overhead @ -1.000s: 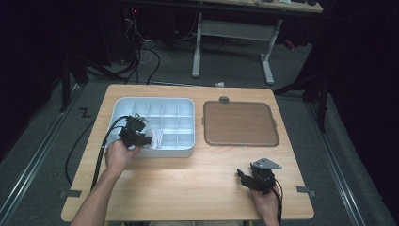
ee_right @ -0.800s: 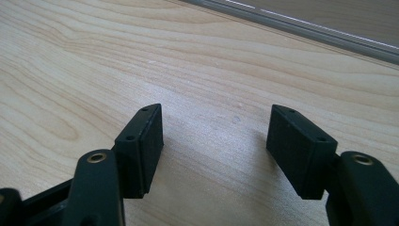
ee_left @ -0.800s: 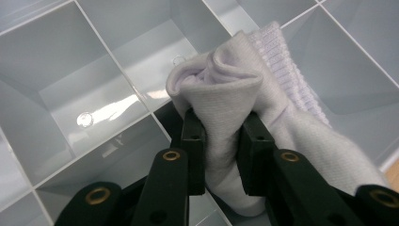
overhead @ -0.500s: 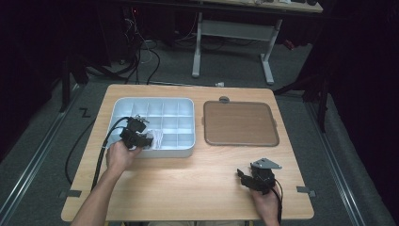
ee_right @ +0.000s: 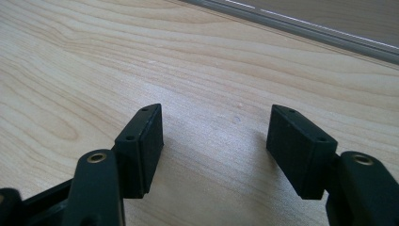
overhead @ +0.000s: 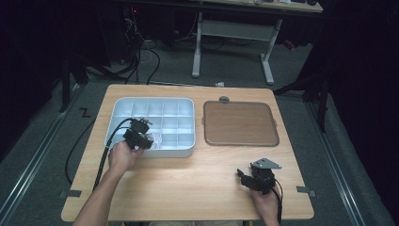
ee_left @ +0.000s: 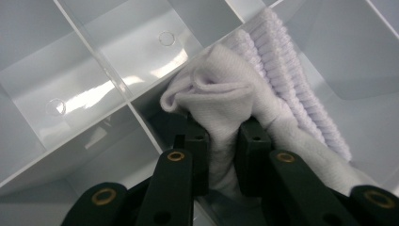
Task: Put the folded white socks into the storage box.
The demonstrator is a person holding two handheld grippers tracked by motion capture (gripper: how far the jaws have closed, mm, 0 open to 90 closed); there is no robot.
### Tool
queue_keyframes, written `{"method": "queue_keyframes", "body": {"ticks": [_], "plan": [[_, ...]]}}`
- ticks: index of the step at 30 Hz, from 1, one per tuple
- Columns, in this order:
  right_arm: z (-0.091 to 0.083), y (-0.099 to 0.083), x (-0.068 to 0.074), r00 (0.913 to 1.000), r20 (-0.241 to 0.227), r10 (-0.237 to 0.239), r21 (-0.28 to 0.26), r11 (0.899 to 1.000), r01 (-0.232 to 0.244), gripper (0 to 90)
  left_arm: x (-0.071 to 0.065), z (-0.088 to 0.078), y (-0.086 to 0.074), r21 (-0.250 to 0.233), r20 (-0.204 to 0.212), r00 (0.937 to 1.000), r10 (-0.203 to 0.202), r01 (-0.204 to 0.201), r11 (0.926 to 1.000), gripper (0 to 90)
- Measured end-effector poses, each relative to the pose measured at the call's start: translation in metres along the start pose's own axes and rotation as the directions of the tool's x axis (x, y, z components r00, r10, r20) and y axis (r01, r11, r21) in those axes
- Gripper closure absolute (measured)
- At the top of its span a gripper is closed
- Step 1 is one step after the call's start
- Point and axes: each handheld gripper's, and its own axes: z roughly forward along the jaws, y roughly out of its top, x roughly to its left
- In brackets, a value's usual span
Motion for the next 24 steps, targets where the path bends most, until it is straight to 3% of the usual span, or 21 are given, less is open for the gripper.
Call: {"method": "queue_keyframes", "body": {"ticks": [10, 16, 20, 24], "plan": [[0.000, 0.000, 0.000, 1.0000, 0.000, 0.000, 0.000, 1.000, 0.000, 37.0, -0.001, -0.004, 0.002, -0.023, -0.013, 0.9999, 0.000, 0.000, 0.9997, 75.9], [0.000, 0.000, 0.000, 1.0000, 0.000, 0.000, 0.000, 1.000, 0.000, 37.0, -0.004, -0.010, 0.002, -0.070, -0.025, 0.9995, 0.020, -0.022, 0.9973, 73.6], [0.000, 0.000, 0.000, 1.0000, 0.000, 0.000, 0.000, 1.000, 0.000, 37.0, -0.004, -0.015, 0.004, -0.091, -0.017, 0.9998, 0.010, -0.011, 0.9958, 71.3], [0.000, 0.000, 0.000, 1.0000, 0.000, 0.002, 0.000, 1.000, -0.002, 37.0, -0.001, -0.022, 0.009, -0.115, 0.013, 0.9991, -0.039, 0.041, 0.9925, 67.2]]}}
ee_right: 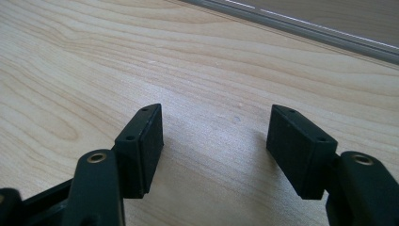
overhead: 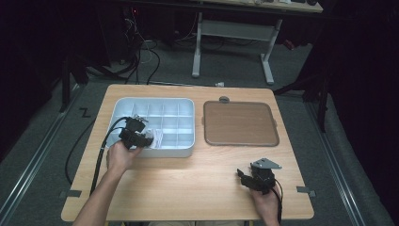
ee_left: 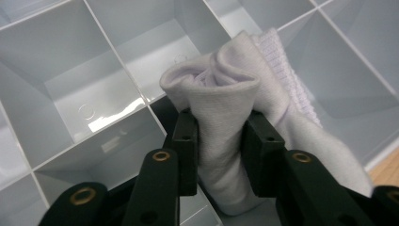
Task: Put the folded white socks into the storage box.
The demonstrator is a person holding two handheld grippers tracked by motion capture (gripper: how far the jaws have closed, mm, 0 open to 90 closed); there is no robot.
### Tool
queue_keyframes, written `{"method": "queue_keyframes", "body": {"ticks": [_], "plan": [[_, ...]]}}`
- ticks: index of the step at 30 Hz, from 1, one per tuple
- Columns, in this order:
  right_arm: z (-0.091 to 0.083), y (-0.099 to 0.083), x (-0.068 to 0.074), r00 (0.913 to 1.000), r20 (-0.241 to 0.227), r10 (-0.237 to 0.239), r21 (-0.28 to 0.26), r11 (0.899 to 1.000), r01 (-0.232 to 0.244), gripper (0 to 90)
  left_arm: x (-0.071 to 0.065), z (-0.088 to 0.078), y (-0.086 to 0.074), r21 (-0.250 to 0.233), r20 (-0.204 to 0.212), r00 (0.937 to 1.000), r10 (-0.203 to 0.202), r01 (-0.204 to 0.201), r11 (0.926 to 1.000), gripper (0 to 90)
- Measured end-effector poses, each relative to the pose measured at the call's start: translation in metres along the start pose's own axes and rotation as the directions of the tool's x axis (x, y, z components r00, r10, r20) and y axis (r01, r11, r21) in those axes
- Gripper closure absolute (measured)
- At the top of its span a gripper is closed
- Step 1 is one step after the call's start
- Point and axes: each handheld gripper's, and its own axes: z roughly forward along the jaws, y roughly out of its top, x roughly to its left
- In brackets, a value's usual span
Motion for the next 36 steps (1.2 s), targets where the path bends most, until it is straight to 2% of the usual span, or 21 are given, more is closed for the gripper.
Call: {"method": "queue_keyframes", "body": {"ticks": [3, 6, 14, 19, 27, 33, 36], "plan": [[0.000, 0.000, 0.000, 1.0000, 0.000, -0.001, 0.000, 1.000, 0.001, 37.0, 0.001, -0.003, 0.002, -0.008, 0.007, 0.9998, -0.016, 0.016, 0.9998, 63.7], [0.000, 0.000, 0.000, 1.0000, 0.000, -0.001, 0.000, 1.000, 0.001, 37.0, 0.000, -0.004, 0.001, -0.019, 0.001, 1.0000, -0.005, 0.005, 0.9998, 61.8], [0.000, 0.000, 0.000, 1.0000, 0.000, -0.001, -0.001, 1.000, 0.001, 37.0, 0.000, -0.010, 0.004, -0.054, 0.002, 0.9999, -0.017, 0.017, 0.9984, 55.3], [0.000, 0.000, 0.000, 1.0000, 0.000, 0.000, 0.000, 1.000, 0.000, 37.0, -0.008, -0.018, 0.008, -0.103, 0.022, 0.9995, -0.023, 0.025, 0.9944, 51.7], [0.000, 0.000, 0.000, 1.0000, 0.000, -0.001, 0.000, 1.000, 0.001, 37.0, -0.020, -0.020, 0.010, -0.130, 0.025, 0.9995, -0.016, 0.019, 0.9913, 49.0], [0.000, 0.000, 0.000, 1.0000, 0.000, -0.001, 0.000, 1.000, 0.001, 37.0, -0.023, -0.009, 0.007, -0.110, -0.008, 0.9999, -0.010, 0.009, 0.9939, 49.5], [0.000, 0.000, 0.000, 1.0000, 0.000, -0.001, -0.001, 1.000, 0.001, 37.0, -0.026, -0.004, 0.004, -0.106, -0.030, 0.9994, 0.015, -0.018, 0.9942, 51.9]]}}
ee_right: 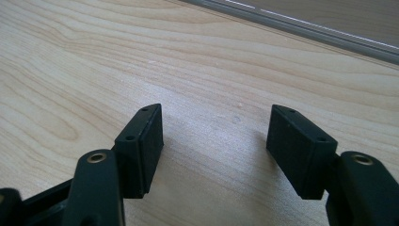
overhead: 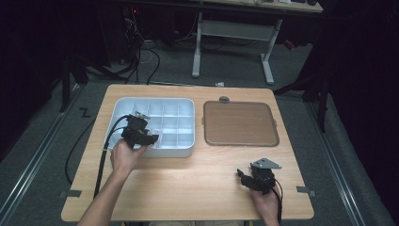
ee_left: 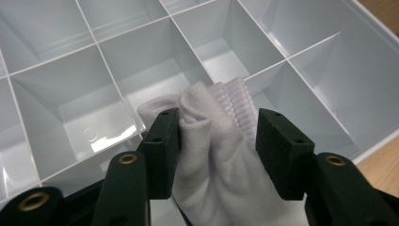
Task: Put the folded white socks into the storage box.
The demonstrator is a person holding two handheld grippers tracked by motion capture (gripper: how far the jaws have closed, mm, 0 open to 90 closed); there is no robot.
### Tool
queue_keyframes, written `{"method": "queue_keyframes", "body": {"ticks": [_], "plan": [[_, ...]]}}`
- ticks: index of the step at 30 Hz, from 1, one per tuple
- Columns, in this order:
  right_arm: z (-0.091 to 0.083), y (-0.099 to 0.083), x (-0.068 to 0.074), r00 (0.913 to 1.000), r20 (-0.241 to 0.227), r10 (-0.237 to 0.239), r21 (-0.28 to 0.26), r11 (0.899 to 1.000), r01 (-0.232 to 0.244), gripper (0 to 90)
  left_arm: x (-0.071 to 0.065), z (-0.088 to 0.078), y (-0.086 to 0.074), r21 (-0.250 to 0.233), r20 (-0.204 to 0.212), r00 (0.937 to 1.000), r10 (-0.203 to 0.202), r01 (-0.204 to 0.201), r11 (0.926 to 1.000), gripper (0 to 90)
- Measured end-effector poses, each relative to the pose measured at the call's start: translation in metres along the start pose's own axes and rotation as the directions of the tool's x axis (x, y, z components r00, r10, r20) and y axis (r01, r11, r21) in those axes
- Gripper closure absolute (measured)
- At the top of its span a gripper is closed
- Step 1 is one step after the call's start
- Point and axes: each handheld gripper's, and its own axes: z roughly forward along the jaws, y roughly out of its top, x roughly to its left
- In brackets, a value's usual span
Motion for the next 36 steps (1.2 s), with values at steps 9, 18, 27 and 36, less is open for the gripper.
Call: {"method": "queue_keyframes", "body": {"ticks": [9, 18, 27, 36], "plan": [[0.000, 0.000, 0.000, 1.0000, 0.001, 0.001, 0.001, 1.000, -0.001, 37.0, -0.001, 0.011, -0.011, 0.029, -0.060, 0.9944, 0.086, -0.085, 0.9960, 62.5], [0.000, 0.000, 0.000, 1.0000, 0.001, 0.000, 0.000, 1.000, 0.000, 37.0, 0.003, 0.026, -0.021, 0.102, -0.093, 0.9893, 0.113, -0.103, 0.9894, 71.7], [0.000, 0.000, 0.000, 1.0000, 0.001, 0.000, 0.001, 1.000, 0.000, 37.0, 0.007, 0.031, -0.024, 0.112, -0.101, 0.9920, 0.076, -0.065, 0.9916, 72.5], [0.000, 0.000, 0.000, 1.0000, 0.000, 0.001, 0.000, 1.000, -0.001, 37.0, 0.011, 0.026, -0.021, 0.088, -0.085, 0.9956, 0.038, -0.031, 0.9957, 64.8]]}}
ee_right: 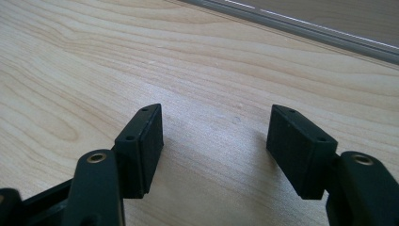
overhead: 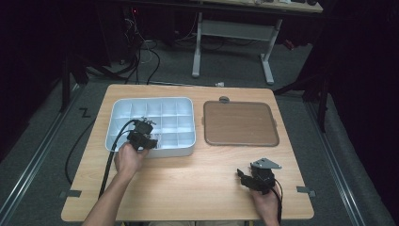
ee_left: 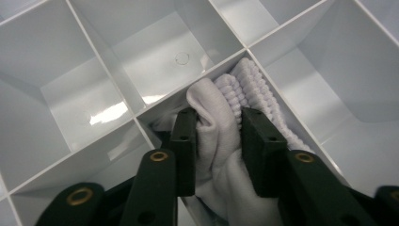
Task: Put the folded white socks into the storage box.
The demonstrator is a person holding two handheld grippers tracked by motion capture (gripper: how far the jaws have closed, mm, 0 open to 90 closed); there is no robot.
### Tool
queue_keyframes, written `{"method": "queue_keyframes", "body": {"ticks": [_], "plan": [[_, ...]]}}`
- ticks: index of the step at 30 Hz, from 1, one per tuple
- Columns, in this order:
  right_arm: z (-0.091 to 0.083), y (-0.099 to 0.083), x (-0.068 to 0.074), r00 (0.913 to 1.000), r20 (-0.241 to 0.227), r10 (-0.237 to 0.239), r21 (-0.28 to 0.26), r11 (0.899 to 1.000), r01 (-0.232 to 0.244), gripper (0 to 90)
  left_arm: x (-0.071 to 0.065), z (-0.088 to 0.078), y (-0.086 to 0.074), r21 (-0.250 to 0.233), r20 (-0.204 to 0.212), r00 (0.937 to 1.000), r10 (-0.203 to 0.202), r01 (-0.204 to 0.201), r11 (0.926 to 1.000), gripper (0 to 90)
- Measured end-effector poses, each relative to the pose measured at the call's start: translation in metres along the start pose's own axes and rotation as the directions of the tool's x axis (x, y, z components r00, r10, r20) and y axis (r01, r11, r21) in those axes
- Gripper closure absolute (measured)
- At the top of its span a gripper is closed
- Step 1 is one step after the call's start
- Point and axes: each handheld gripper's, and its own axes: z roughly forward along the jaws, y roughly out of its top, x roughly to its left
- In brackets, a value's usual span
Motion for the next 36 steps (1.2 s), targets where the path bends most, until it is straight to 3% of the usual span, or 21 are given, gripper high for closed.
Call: {"method": "queue_keyframes", "body": {"ticks": [1, 10, 17, 27, 36], "plan": [[0.000, 0.000, 0.000, 1.0000, 0.000, 0.000, 0.000, 1.000, 0.000, 36.9, 0.001, -0.002, 0.001, -0.006, 0.013, 0.9997, -0.021, 0.021, 0.9998, 64.2], [0.000, 0.000, 0.000, 1.0000, 0.000, 0.000, 0.000, 1.000, 0.000, 36.9, -0.002, -0.012, 0.003, -0.036, 0.041, 0.9990, -0.020, 0.021, 0.9991, 51.6], [0.000, 0.000, 0.000, 1.0000, 0.000, 0.000, 0.000, 1.000, 0.000, 36.9, -0.003, -0.026, 0.008, -0.074, 0.086, 0.9955, -0.038, 0.045, 0.9962, 48.5], [0.000, 0.000, 0.000, 1.0000, 0.000, -0.001, 0.000, 1.000, 0.001, 36.8, 0.007, -0.046, 0.011, -0.127, 0.142, 0.9832, -0.115, 0.133, 0.9830, 47.7], [0.000, 0.000, 0.000, 1.0000, 0.000, -0.001, 0.000, 1.000, 0.001, 36.8, 0.011, -0.065, 0.012, -0.163, 0.174, 0.9764, -0.128, 0.157, 0.9740, 47.4]]}}
